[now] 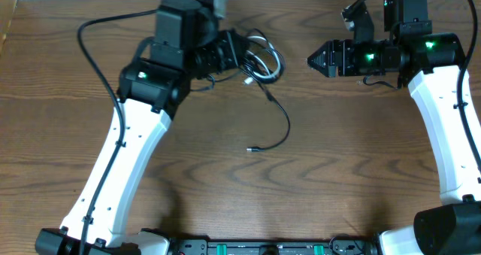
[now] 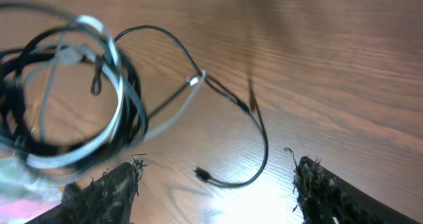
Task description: Untangle cables
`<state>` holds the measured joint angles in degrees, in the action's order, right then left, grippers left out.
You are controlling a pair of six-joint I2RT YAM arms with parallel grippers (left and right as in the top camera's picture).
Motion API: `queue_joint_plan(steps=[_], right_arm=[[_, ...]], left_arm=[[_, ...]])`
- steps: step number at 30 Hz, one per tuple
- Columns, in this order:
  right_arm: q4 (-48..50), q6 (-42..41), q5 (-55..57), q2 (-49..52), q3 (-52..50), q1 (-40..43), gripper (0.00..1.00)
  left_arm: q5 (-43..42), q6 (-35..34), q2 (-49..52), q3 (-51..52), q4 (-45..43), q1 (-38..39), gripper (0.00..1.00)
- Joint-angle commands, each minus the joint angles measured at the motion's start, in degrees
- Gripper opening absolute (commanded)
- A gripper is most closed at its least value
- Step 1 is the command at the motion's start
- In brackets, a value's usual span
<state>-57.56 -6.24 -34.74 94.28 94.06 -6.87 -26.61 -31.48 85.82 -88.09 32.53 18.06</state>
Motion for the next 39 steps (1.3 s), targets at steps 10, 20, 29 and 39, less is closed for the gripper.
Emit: queue_joint_plan(steps=[10,20,29,39], right_arm=[[5.60,3.80,-11.28,0.68,-0.17,-3.21,0.70],[8.52,13.66,-6.54,0.70,-0.17,-11.47,0.60],[9.73,18.14,-6.64,1.86,-0.17,-14.19,0.56],[10.43,18.12,-8.59,4.13,-0.17,-14.99,0.40]], left_arm=[[-4.76,-12.74,-0.85,-0.48,-0.70,-2.19,0.08],[-7.78,-9.62,-0.85,-0.48,0.20,-2.19,0.08],[-10.91,-7.28,-0.85,-0.48,1.92,-2.19,0.07],[-11.96,-6.25,-0.85,-0.48,2.99,-2.21,0.08]])
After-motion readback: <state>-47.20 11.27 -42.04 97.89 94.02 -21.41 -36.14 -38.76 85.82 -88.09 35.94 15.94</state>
